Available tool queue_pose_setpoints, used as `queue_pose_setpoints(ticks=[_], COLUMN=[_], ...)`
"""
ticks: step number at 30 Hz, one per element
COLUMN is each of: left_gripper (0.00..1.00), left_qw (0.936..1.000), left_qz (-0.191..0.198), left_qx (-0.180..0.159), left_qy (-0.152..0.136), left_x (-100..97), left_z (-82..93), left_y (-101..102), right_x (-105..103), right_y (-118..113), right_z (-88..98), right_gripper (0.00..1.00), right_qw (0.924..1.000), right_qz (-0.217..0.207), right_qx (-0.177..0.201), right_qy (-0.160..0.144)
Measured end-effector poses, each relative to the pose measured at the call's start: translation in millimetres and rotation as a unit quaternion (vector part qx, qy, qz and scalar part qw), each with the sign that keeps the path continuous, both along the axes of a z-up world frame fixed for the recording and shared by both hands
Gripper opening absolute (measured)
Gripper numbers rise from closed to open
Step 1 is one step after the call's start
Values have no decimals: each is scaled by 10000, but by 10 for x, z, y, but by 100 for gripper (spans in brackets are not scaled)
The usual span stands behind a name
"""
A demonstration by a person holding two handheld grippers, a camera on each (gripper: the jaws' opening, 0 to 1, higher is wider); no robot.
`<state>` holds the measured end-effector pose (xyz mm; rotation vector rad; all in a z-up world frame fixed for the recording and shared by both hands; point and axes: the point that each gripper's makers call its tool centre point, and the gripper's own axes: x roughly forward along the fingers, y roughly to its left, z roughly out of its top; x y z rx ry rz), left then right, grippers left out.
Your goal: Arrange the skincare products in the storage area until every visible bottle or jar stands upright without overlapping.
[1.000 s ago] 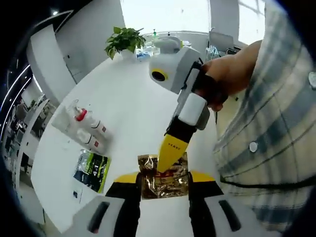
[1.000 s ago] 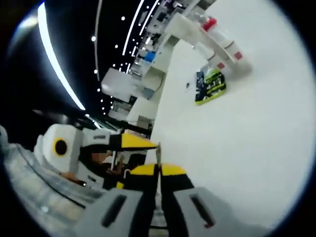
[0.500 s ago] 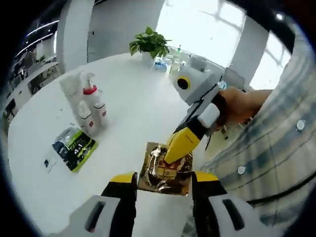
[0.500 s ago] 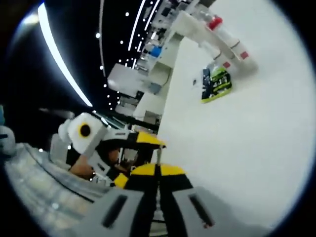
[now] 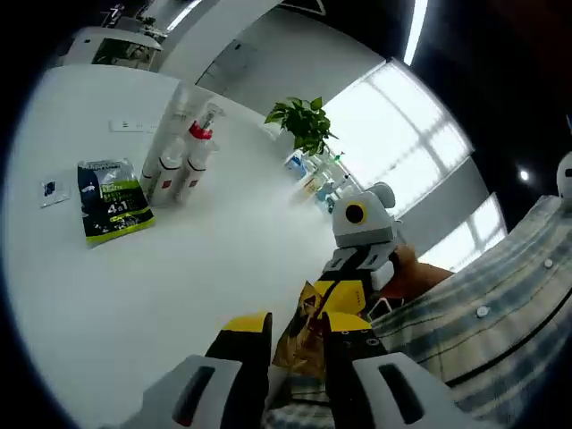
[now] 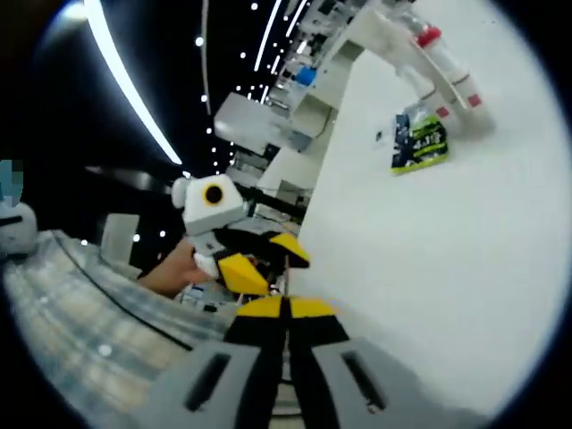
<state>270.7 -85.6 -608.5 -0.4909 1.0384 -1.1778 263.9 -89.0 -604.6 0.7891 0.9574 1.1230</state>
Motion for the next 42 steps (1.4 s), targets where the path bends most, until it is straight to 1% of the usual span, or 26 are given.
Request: queue_pose_setpoints(ticks=[2, 3, 4, 6, 7, 8, 10, 12, 14, 16, 18, 19, 20, 21, 24, 25, 27, 28, 29, 31, 32, 33, 35, 38, 39, 42], left_gripper=[18, 17, 14, 10, 5, 2, 1, 1, 0, 0, 0, 0, 0, 0, 0, 0, 0, 0, 0, 0, 0, 0, 0, 0, 0, 2], left_qw=[9994, 9988, 9972, 9953, 9945, 9902, 9873, 9881, 9866, 9844, 9805, 9762, 9714, 9689, 9539, 9508, 9509, 9496, 9486, 9427, 9366, 9350, 9348, 9363, 9363, 9347], left_qz=[168, 168, 201, 320, 326, 344, 404, 403, 414, 510, 673, 849, 999, 1089, 1427, 1564, 1604, 1797, 1806, 1942, 1978, 2004, 2012, 1974, 1958, 2014], left_qx=[-209, -319, -518, -704, -772, -1077, -1182, -1189, -1258, -1363, -1493, -1631, -1767, -1836, -2165, -2235, -2206, -2166, -2194, -2323, -2482, -2511, -2514, -2489, -2484, -2433], left_qy=[220, 329, 510, 581, 636, 825, 981, 891, 949, 988, 1091, 1154, 1231, 1253, 1512, 1469, 1464, 1384, 1395, 1404, 1486, 1504, 1496, 1495, 1525, 1631], left_x=[3, -11, -30, -9, -13, -21, -26, -32, -34, -28, 18, 81, 134, 168, 286, 336, 334, 387, 381, 429, 442, 450, 442, 411, 438, 455], left_z=[23, 38, 87, 121, 139, 217, 238, 237, 259, 291, 319, 351, 388, 402, 476, 487, 490, 479, 493, 527, 573, 582, 602, 620, 588, 560], left_y=[-21, -24, -41, -26, -25, -22, -22, -16, -24, -43, -36, -26, -15, -4, 7, 5, -19, -27, -44, -50, -56, -51, -62, -75, -29, -28], right_x=[-32, -38, -34, -39, -41, -52, -54, -49, -54, -27, 26, 59, 55, 54, 97, 121, 167, 219, 255, 317, 353, 386, 483, 563, 565, 572], right_y=[25, 30, 26, 14, 12, 6, 5, 3, 5, -7, -10, -10, -9, -6, 5, 4, 5, -5, -20, -41, -59, -75, -141, -225, -222, -197], right_z=[47, 62, 61, 88, 92, 114, 172, 185, 198, 216, 264, 296, 315, 318, 324, 323, 362, 385, 395, 471, 487, 507, 537, 539, 527, 495], right_gripper=[0, 0, 0, 0, 0, 0, 0, 0, 0, 1, 4, 7, 10, 12, 12, 12, 9, 5, 1, 1, 1, 1, 1, 0, 0, 0], right_qw=[9999, 9999, 9999, 9997, 9997, 9995, 9991, 9990, 9989, 9987, 9979, 9972, 9969, 9969, 9961, 9957, 9938, 9921, 9911, 9865, 9845, 9825, 9767, 9726, 9734, 9752], right_qz=[100, 114, 119, 147, 149, 167, 177, 170, 183, 81, -87, -192, -207, -214, -354, -436, -566, -696, -783, -915, -991, -1082, -1328, -1503, -1462, -1436], right_qx=[64, 80, 73, 165, 177, 245, 391, 415, 440, 507, 635, 660, 679, 694, 781, 800, 949, 1033, 1068, 1357, 1447, 1517, 1679, 1761, 1751, 1661], right_qy=[-55, -60, -91, -65, -61, -49, 3, -20, -14, -16, -134, -299, -334, -291, -213, -185, -131, -128, -136, -10, 29, 63, 170, 203, 228, 264])
